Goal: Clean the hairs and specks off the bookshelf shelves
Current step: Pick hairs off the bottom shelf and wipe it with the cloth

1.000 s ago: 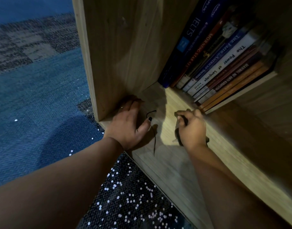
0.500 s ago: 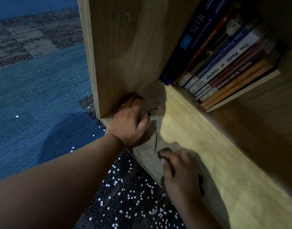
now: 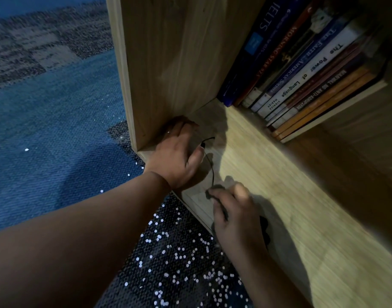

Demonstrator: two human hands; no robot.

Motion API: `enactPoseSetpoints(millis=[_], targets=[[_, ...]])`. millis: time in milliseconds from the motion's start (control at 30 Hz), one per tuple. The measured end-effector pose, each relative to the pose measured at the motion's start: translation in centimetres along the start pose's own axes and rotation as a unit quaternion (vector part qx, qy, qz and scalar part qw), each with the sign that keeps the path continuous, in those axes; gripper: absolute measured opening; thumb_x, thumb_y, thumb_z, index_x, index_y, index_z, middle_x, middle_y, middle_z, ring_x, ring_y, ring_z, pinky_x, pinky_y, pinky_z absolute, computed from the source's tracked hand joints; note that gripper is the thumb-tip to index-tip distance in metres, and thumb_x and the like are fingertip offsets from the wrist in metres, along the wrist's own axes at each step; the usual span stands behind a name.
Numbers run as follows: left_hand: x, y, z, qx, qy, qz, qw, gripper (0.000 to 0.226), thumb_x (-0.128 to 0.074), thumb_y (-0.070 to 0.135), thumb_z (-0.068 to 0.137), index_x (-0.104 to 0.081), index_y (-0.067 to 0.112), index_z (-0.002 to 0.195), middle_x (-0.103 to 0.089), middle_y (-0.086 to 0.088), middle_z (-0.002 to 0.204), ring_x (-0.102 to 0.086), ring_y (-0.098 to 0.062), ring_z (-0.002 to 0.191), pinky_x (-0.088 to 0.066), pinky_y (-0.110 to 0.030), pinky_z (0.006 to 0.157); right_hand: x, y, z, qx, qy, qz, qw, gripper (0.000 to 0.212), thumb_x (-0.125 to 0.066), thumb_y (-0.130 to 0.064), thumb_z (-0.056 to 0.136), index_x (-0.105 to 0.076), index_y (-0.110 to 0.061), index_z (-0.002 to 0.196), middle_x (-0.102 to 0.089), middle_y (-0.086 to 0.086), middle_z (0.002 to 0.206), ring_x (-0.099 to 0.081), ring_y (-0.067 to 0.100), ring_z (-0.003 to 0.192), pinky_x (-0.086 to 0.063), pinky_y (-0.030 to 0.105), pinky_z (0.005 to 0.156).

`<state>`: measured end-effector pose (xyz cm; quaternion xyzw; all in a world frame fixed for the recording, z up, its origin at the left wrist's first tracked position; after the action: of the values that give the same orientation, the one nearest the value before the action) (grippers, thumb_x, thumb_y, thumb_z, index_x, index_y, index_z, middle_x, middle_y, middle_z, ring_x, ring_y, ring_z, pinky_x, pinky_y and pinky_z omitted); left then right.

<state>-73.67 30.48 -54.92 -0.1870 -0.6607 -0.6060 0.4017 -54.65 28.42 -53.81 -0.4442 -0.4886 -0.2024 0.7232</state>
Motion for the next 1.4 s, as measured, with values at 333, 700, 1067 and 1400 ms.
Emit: enactPoseSetpoints(millis=[333,700,1067,1400], targets=[[0.3,0.3,-0.1,0.0,0.009,-0.006,1.0,0.07,-0.03,0.054,0.084,-0.043,0.01,0.137,-0.044,-0.019,0.141,-0.047,-0.037,0.123,-0.04,-0.04,0.097,-1.7,1.3,7.1,-0.022,0.034,0.034,0.999,0.019,-0.057,-0.017,0.09,-0.069,-0.019,0.105,-0.047,0.0,0.099,-0.055,0.021,0.092,-0.051,0.035,0.082],[0.2,0.3,-0.1,0.006,-0.002,0.008,1.0,0.066,-0.031,0.05,0.087,-0.038,0.01,0.139,-0.04,-0.019,0.145,-0.048,-0.038,0.119,-0.038,-0.039,0.095,0.0,0.4,-0.7,-0.015,-0.009,0.014,1.0,0.018,-0.058,-0.021,0.092,-0.066,-0.028,0.106,-0.045,-0.007,0.098,-0.052,0.013,0.083,-0.051,0.039,0.068],[0.4,0.3,-0.1,0.0,0.007,-0.006,1.0,0.069,-0.027,0.048,0.087,-0.041,0.006,0.14,-0.045,-0.021,0.14,-0.051,-0.039,0.116,-0.037,-0.039,0.096,-2.5,0.8,10.4,-0.006,0.042,0.037,0.998,0.019,-0.054,-0.019,0.09,-0.068,-0.02,0.102,-0.048,0.001,0.101,-0.054,0.023,0.095,-0.05,0.04,0.084],[0.4,0.2,-0.2,-0.004,-0.006,-0.015,1.0,0.067,-0.027,0.043,0.089,-0.04,0.003,0.141,-0.039,-0.024,0.147,-0.047,-0.04,0.123,-0.028,-0.037,0.099,-0.8,0.6,5.3,0.05,0.054,0.053,0.996,0.018,-0.064,-0.005,0.082,-0.07,-0.016,0.095,-0.042,-0.007,0.086,-0.053,0.019,0.078,-0.043,0.025,0.066]])
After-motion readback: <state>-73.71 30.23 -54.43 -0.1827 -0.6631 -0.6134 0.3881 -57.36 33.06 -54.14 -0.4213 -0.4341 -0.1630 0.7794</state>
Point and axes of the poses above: each hand's wrist, its own z-axis towards the middle knuckle, its own x-axis out of the back of the hand, y = z × x, the point moved 2 cm from there along z, towards the middle knuckle
